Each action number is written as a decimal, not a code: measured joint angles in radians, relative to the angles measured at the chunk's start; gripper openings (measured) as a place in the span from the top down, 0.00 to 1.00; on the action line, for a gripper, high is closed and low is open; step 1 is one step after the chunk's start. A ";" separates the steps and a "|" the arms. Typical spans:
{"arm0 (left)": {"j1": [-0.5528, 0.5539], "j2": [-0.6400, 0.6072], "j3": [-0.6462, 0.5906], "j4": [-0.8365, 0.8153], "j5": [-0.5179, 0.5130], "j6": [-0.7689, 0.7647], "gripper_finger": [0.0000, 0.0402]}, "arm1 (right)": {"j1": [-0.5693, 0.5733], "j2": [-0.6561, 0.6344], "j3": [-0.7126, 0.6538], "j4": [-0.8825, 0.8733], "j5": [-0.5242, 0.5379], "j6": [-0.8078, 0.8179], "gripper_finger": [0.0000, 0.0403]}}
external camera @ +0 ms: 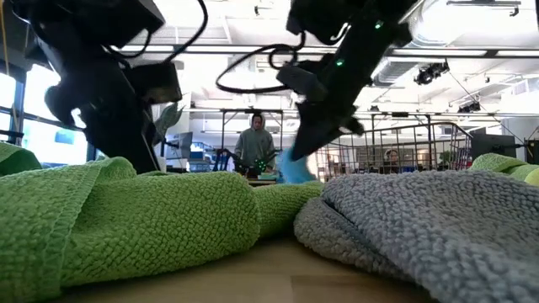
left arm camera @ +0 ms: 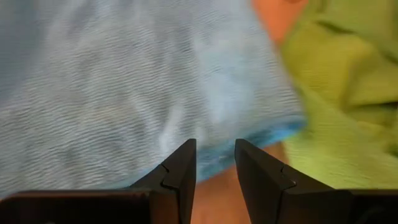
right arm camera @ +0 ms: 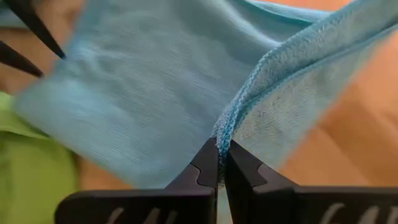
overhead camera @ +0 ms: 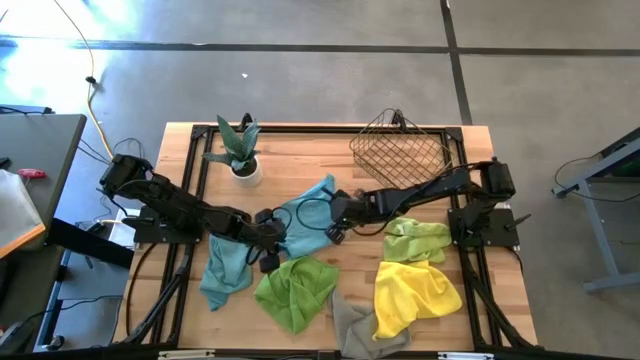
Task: Fold microfiber towels
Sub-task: Fold the top blue towel
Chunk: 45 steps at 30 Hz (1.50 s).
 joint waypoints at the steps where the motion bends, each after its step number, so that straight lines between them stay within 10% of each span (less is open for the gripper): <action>1: -0.010 -0.011 0.000 0.000 0.007 -0.001 0.75 | 0.002 0.014 0.000 0.044 -0.016 -0.007 1.00; 23: -0.246 -0.365 0.001 -0.083 -0.158 -0.100 0.75 | 0.077 0.135 -0.001 0.548 -0.077 -0.044 1.00; 45: -0.295 -0.378 0.001 -0.117 -0.231 -0.139 0.75 | 0.121 0.295 0.060 0.704 -0.107 -0.045 1.00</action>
